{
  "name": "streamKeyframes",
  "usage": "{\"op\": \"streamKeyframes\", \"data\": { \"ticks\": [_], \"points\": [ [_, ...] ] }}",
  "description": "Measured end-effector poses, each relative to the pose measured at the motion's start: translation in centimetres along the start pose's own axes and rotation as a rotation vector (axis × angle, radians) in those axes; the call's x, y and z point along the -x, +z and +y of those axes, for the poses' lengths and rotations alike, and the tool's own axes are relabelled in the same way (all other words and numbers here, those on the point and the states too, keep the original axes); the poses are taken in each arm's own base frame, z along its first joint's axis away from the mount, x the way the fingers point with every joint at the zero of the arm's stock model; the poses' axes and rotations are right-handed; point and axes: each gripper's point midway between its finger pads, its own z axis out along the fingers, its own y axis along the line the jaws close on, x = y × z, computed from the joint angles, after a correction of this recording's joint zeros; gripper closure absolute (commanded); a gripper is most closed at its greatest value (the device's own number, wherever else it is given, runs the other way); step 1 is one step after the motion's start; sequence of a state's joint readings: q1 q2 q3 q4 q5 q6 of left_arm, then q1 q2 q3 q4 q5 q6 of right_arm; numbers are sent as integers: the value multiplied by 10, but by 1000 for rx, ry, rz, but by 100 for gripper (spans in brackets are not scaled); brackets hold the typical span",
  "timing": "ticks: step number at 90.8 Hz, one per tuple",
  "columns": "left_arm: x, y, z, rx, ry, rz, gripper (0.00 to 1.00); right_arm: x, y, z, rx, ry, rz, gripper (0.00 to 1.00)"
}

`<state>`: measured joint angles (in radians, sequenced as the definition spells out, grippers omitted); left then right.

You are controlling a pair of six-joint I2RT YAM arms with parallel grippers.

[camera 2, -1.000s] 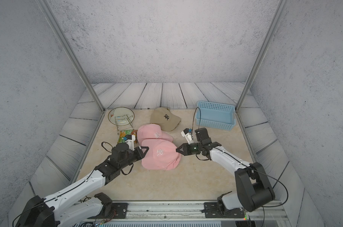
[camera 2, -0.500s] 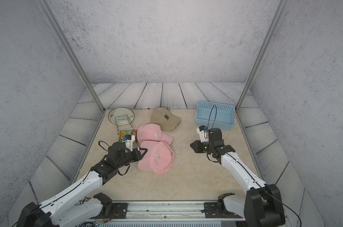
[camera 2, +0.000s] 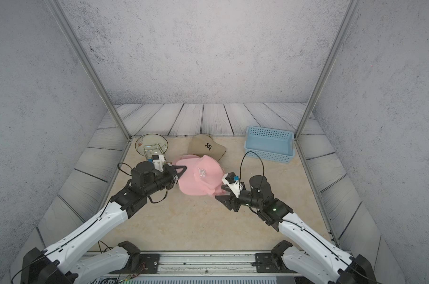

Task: Turn the baseball cap inside out
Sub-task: Turn over the baseball cap.

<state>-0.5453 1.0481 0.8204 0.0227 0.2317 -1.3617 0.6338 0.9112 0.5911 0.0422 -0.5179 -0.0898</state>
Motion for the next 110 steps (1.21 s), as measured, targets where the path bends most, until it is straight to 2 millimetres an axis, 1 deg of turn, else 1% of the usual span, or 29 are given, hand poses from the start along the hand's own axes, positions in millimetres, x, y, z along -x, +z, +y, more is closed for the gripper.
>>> {"op": "streamKeyframes", "data": {
  "ticks": [10, 20, 27, 41, 58, 65, 70, 75, 78, 81, 87, 92, 98, 102, 110],
  "points": [
    [7, 0, -18, -2, -97, -42, 100, 5, 7, 9, -9, -150, -28, 40],
    [9, 2, -25, 13, -165, -64, 100, 12, 14, 11, -58, -285, -58, 40],
    [7, 5, -23, 35, -201, -68, 100, 16, 19, 9, -113, -367, -72, 39],
    [-2, 14, -11, 85, -253, -58, 100, 20, 30, 0, -215, -488, -71, 39],
    [-13, 24, -4, 107, -302, -30, 100, 10, 46, -18, -320, -570, -8, 40],
    [-15, 27, -6, 98, -315, -26, 100, 9, 47, -26, -372, -586, 5, 44],
    [-15, 27, -8, 91, -321, -27, 100, 11, 47, -31, -407, -591, 5, 52],
    [-15, 27, -10, 84, -324, -27, 100, 16, 46, -37, -448, -588, 1, 65],
    [-14, 28, -11, 77, -328, -34, 95, 18, 45, -40, -467, -585, -1, 77],
    [-13, 28, -13, 67, -329, -41, 89, 19, 45, -42, -482, -582, 0, 86],
    [-12, 30, -16, 55, -319, -42, 59, 23, 43, -47, -517, -569, 9, 100],
    [-16, 32, -15, 58, -295, -29, 41, 28, 39, -56, -565, -533, 16, 100],
    [-19, 35, -18, 48, -229, -17, 31, 32, 35, -65, -603, -505, 38, 100],
    [-18, 35, -22, 39, -154, -22, 23, 30, 34, -67, -613, -483, 55, 100],
    [-12, 33, -34, 20, 64, -60, 20, 25, 34, -69, -609, -441, 87, 100]
  ]
}}
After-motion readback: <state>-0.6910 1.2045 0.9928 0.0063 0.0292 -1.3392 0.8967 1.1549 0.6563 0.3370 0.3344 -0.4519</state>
